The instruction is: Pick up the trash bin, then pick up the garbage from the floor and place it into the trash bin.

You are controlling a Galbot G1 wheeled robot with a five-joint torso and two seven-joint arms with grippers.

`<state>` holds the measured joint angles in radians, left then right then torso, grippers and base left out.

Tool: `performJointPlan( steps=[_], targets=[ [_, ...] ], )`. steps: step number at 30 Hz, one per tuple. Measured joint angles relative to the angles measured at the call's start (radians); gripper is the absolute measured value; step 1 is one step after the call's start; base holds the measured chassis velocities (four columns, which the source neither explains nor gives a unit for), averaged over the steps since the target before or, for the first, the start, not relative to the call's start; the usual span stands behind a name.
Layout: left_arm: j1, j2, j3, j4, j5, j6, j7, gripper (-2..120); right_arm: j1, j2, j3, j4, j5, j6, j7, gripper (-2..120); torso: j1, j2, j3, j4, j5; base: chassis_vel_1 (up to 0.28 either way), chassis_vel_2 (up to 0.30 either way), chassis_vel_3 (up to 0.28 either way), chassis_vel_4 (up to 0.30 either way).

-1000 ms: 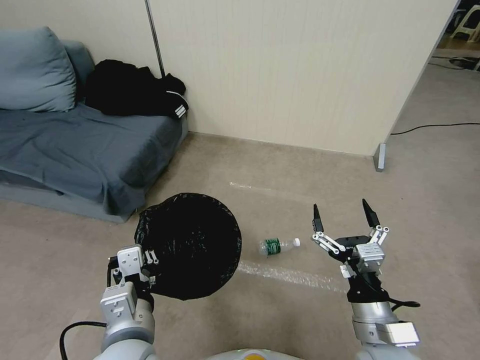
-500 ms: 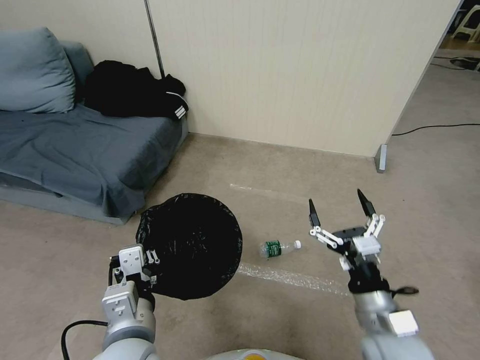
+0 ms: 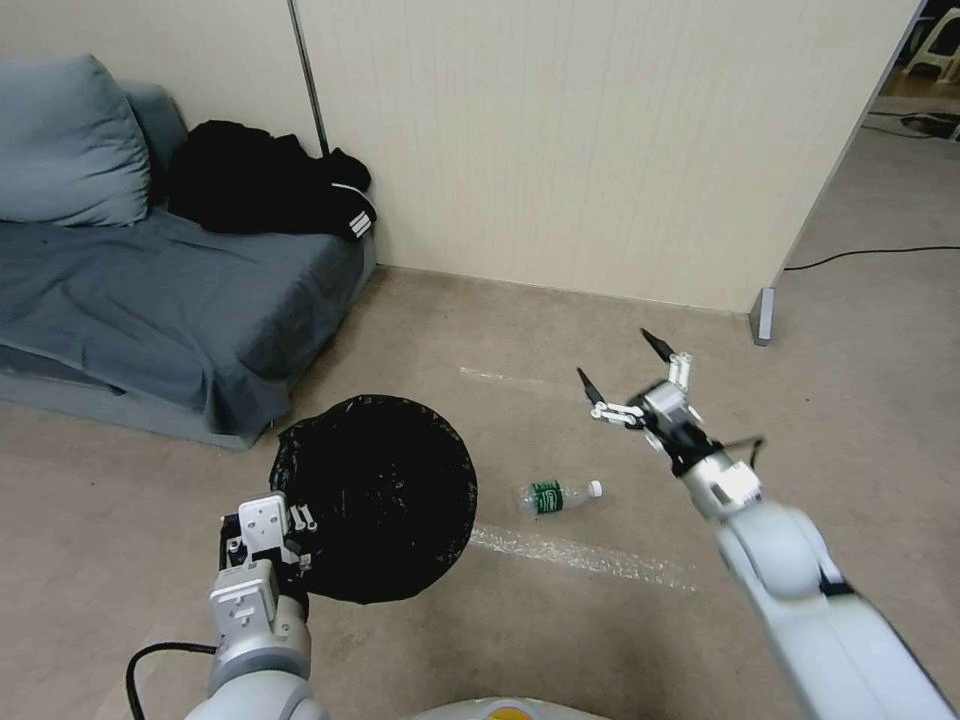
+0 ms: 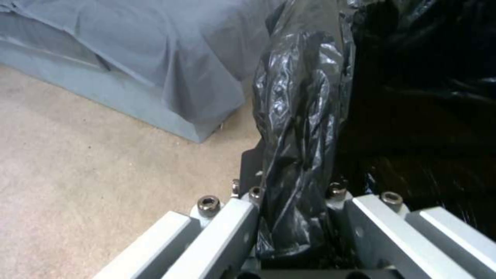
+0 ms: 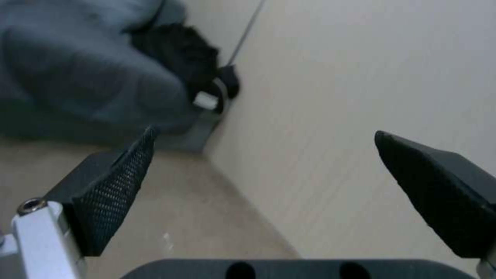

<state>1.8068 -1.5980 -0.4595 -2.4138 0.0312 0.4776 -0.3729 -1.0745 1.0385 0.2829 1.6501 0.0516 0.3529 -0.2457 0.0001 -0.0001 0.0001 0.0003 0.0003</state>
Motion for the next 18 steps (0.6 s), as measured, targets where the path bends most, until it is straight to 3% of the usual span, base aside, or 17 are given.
performJointPlan(
  steps=[3,6,14,18],
  targets=[
    [-0.004,-0.002,0.001,0.011,0.008,-0.002,0.0,1,0.06,-0.049,-0.077,-0.094,0.001,0.03,-0.077,100,0.0,0.0,0.0,-0.0004,0.0,0.0,0.0,0.0,0.0],
    [-0.006,-0.008,0.003,0.019,0.011,-0.005,-0.002,1,0.116,-0.087,-0.132,-0.202,0.002,0.092,-0.289,100,0.0,0.0,0.0,-0.0006,-0.0002,0.0,0.0,0.0,0.0],
    [-0.012,-0.011,0.005,0.027,0.013,-0.005,-0.003,1,0.199,-0.079,-0.194,-0.376,-0.021,0.181,-0.526,100,0.0,0.0,0.0,-0.0003,-0.0002,0.0,0.0,0.0,0.0],
    [-0.01,-0.007,0.0,0.027,0.01,-0.003,-0.004,1,0.238,-0.059,-0.203,-0.486,-0.096,0.235,-0.642,100,0.0,0.0,0.0,-0.0003,-0.0003,0.0,0.0,0.0,0.0]
  ],
)
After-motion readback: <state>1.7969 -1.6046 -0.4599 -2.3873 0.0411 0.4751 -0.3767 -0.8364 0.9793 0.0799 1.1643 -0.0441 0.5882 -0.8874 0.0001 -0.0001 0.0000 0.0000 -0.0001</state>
